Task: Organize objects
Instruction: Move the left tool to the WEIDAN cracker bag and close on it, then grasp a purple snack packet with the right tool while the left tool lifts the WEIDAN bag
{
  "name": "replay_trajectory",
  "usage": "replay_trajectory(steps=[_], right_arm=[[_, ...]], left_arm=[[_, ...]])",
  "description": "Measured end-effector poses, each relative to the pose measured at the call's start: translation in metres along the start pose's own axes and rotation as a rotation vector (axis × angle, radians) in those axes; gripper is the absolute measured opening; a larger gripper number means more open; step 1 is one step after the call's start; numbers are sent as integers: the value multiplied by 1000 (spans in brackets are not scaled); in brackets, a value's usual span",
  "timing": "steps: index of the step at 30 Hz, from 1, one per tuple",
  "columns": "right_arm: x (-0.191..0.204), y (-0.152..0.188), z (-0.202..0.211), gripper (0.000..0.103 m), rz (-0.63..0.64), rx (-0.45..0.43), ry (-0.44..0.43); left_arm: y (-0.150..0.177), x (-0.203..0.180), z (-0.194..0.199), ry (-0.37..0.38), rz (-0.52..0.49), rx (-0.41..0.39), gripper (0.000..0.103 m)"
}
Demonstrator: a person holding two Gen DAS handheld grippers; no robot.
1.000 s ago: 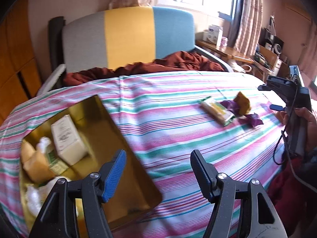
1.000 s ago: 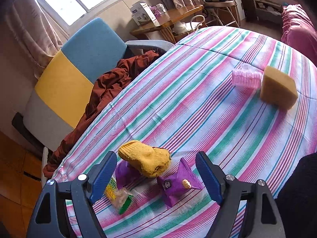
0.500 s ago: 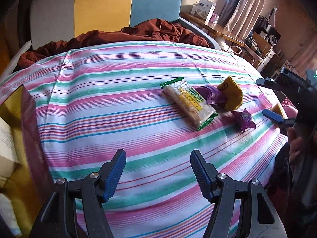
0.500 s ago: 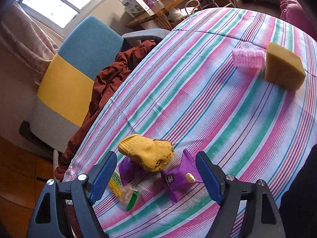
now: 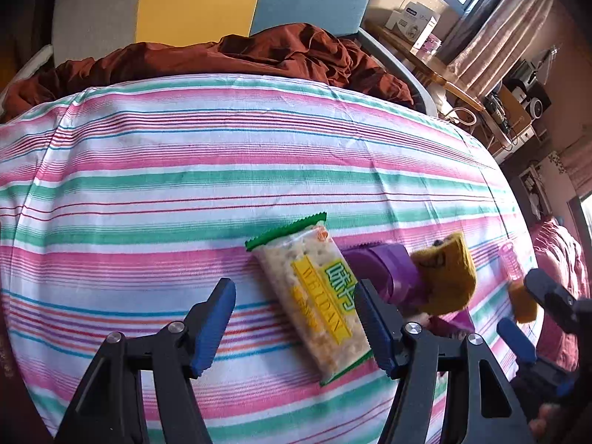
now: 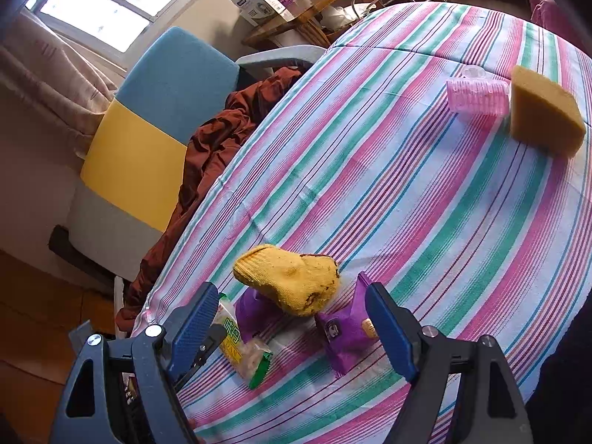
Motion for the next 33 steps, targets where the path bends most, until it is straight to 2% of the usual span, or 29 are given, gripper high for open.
replay_trajectory(steps=[4,8,9,11,15,20,21,26,29,33], right_arm=[[0,1,-1,83,-2,3,-1],[-3,-1,-1,83,-12,-3,7],[-4,-1,-1,83,-13,-3,10],[-5,-1,-2,83,-19,-1,13],[-11,-4,-2,83,-29,-7,33],[-22,-3,-4,83,-58,3,66],[-24,-2,-4,83,-61,6,76],[-37,1,-5,83,-45,19,155],[-42,2,-8,83,-34,25,185],[-35,16,-19,83,30,88,191]], left_arm=[[1,-7,-23,-21,23,34,67],[-1,-14,-30,-34,-43,9,70],[-1,-12,-29,-45,-65,-5,62],[3,-11,-25,-43,-139,-32,53],[16,3,-5,7,-180,-65,50],[50,23,34,32,-244,-121,48],[59,27,42,34,-256,-127,44],[93,37,76,45,-297,-173,40],[101,38,82,62,-289,-181,40],[104,39,85,79,-295,-196,40]])
Point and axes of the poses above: each gripper's, at about its wrist camera, not at the fingertips, and z roughly against the way its jaws point, x to its left, y to its underside, the point moved 10 cm from there along -z, roughly the way its jaws point, and after that the axes turned 15 degrees about -x, right-handed, at the moved point
